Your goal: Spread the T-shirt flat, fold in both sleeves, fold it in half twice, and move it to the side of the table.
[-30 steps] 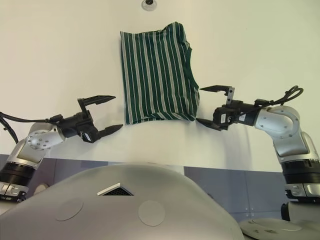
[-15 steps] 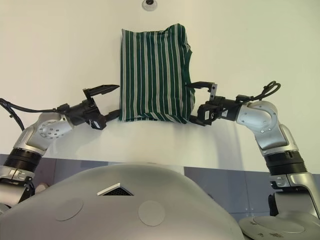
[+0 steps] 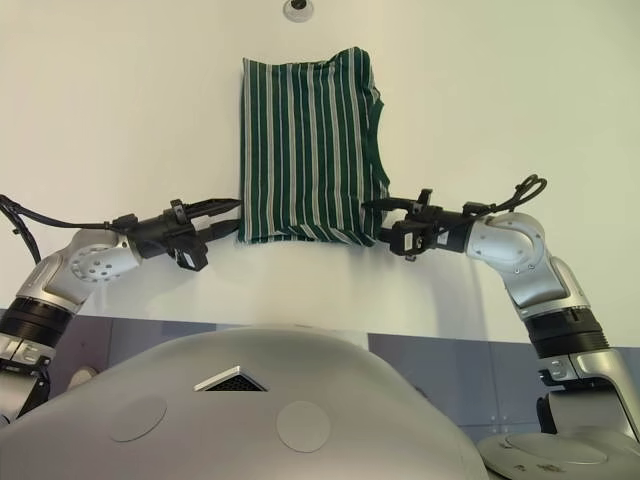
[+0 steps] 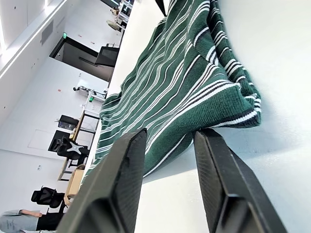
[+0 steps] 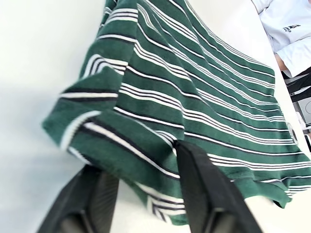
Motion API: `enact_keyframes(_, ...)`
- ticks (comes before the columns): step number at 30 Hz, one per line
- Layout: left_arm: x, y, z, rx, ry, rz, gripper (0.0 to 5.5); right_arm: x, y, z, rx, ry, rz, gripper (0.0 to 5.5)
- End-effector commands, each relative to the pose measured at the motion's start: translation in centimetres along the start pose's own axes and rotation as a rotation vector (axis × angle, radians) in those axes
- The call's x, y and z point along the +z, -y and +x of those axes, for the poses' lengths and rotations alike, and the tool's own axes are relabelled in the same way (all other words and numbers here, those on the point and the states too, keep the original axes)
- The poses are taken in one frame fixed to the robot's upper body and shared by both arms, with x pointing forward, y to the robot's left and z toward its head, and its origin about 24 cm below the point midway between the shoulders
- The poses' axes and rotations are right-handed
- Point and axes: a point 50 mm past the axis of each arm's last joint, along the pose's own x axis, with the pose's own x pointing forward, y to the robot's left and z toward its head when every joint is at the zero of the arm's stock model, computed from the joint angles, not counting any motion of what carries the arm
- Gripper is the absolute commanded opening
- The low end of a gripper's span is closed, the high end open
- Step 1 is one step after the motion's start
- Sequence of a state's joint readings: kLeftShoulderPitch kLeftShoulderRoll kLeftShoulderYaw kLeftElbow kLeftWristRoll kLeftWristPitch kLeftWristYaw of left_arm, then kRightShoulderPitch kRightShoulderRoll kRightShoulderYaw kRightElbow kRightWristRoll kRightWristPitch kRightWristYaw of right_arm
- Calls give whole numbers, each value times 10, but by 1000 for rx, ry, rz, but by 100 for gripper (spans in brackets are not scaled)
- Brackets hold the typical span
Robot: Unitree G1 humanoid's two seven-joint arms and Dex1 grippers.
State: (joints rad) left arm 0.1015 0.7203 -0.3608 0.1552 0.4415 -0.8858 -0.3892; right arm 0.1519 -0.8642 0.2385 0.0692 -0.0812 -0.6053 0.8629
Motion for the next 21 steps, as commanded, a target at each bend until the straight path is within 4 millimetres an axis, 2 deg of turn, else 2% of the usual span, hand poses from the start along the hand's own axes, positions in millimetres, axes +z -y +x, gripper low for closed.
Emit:
enact_keyframes(1, -5, 22, -7, -134, -50, -49, 92, -8, -9, -2, 63, -64, 26, 110)
enact_keyframes(7, -5, 19, -5, -121, -49, -49, 16, -8, -9, -2, 63, -63, 27, 4)
enact_keyframes(8, -5, 19, -5, -121, -48, -49, 2, -8, -9, -2, 63, -62, 26, 0)
enact_keyframes(16, -5, 24, -4, -155, -46, -48, 2, -8, -8, -2, 63, -62, 24, 0)
enact_keyframes(20, -5, 19, -5, -101, -51, -53, 2, -8, -7, -2, 62, -61, 23, 0)
enact_keyframes(21, -5, 19, -7, -105, -60, -50, 24, -8, -8, -3, 60, -62, 26, 0)
